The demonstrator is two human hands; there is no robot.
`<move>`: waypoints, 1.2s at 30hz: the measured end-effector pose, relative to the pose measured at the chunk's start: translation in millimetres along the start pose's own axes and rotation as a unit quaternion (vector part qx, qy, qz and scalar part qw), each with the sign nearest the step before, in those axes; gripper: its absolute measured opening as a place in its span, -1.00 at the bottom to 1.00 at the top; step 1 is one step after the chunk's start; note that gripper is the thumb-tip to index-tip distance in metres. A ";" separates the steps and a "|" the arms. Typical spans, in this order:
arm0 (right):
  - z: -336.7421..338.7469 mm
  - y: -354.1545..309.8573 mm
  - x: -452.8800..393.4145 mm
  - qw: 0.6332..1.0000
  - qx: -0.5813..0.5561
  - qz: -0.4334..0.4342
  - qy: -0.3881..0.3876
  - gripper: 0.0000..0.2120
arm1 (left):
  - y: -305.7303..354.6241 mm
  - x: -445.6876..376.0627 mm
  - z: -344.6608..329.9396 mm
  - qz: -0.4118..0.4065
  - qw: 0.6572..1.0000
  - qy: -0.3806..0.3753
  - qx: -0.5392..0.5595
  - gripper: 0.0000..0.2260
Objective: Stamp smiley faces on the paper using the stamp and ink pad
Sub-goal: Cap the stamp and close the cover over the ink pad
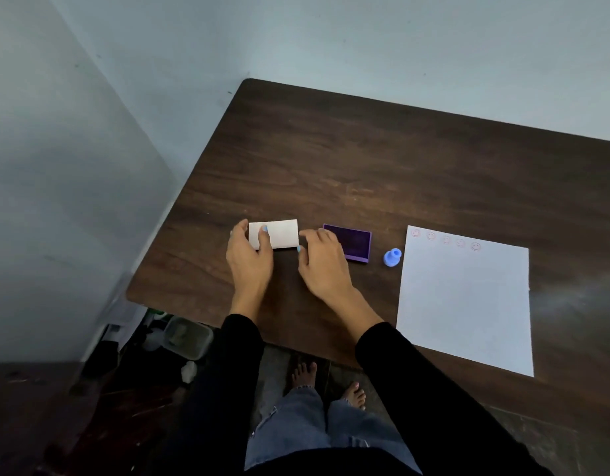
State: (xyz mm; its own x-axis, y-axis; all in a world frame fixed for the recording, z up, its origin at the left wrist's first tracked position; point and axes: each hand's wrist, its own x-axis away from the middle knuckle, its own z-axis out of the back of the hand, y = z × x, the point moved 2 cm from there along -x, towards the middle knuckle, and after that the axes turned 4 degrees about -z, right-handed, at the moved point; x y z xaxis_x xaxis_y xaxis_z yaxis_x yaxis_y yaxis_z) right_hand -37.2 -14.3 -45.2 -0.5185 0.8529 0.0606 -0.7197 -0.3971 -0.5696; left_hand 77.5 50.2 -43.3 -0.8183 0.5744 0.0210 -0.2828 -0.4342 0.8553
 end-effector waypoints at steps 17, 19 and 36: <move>-3.0 0.0 13.2 0.982 -0.103 -0.084 0.133 -0.67 | 6.7 22.6 -28.2 -0.038 0.997 0.046 0.056 -0.75; 4.3 12.7 18.5 0.974 -0.114 -0.126 0.153 -0.65 | 15.4 29.0 -42.4 -0.050 0.997 0.017 0.062 -0.73; 7.1 54.3 34.7 0.947 -0.125 -0.234 0.183 -0.63 | 18.4 46.1 -83.0 -0.059 0.995 -0.074 0.022 -0.67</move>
State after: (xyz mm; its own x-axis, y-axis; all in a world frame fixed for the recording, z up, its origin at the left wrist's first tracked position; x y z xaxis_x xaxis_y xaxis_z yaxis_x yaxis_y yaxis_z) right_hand -97.6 -8.7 -68.2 0.0576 0.9941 0.0917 -0.6751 0.1064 -0.7300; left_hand -6.9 11.1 -69.6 -0.6967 0.7173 -0.0083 -0.3478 -0.3277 0.8784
